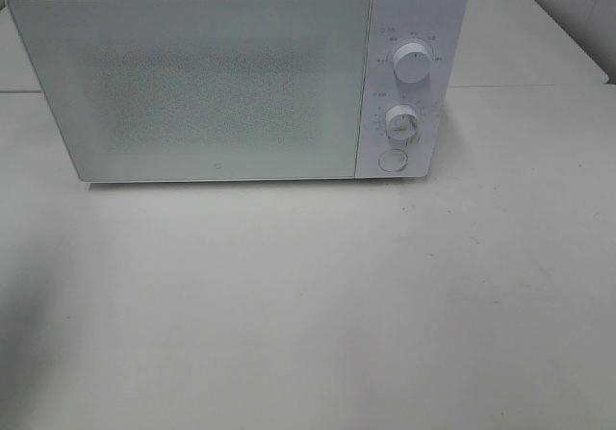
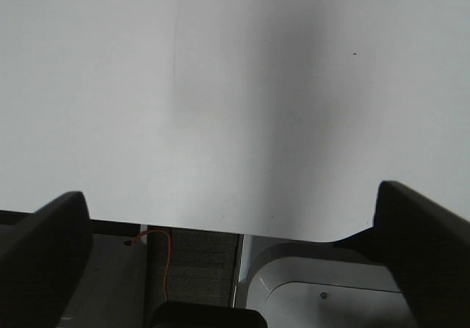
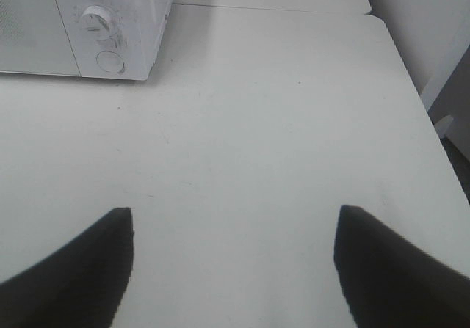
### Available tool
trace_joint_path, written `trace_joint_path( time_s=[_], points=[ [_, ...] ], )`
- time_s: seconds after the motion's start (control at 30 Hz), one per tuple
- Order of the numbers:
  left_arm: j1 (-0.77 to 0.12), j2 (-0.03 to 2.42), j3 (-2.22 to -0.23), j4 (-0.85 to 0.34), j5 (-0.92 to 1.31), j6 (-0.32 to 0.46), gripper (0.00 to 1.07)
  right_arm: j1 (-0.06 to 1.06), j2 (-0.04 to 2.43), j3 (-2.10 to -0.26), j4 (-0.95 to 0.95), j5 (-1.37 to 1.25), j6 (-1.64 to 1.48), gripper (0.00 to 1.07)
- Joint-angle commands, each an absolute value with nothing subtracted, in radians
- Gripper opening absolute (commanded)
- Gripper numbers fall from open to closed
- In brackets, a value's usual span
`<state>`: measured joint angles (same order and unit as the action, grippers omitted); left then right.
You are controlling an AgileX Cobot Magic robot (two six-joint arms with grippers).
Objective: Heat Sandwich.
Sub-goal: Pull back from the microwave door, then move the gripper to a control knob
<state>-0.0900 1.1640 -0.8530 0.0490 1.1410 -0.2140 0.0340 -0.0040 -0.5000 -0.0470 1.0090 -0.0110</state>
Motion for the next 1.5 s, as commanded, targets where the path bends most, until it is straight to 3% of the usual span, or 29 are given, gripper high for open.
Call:
trace_joint_path(
  time_s=[0.03,0.33,0.47,0.7,1.07,1.5],
  points=[
    [-0.079,1.112,-0.852,0.044,1.179,-0.220,1.00,0.028,-0.029,-0.498,-0.043,0.997,0.000,0.74],
    [-0.079,0.906,-0.852,0.057,1.220,-0.215,1.00,0.028,-0.029,-0.498,-0.043,0.997,0.000,0.74],
    [-0.079,0.799,-0.852,0.053,1.204,-0.156,1.00,0.028,-0.029,-0.498,-0.043,0.997,0.000,0.74],
    [-0.079,0.678,-0.850,0.038,1.168,-0.127,1.00,0.028,-0.029,-0.498,-0.043,0.997,0.000,0.74],
    [-0.079,0.552,-0.580,-0.019,1.066,-0.063,1.00,0.028,-0.029,-0.498,-0.043,0.997,0.000,0.74],
    [-0.079,0.543,-0.518,-0.007,1.068,-0.058,1.00,0.028,-0.029,-0.498,-0.043,0.997,0.000,0.74]
  ],
)
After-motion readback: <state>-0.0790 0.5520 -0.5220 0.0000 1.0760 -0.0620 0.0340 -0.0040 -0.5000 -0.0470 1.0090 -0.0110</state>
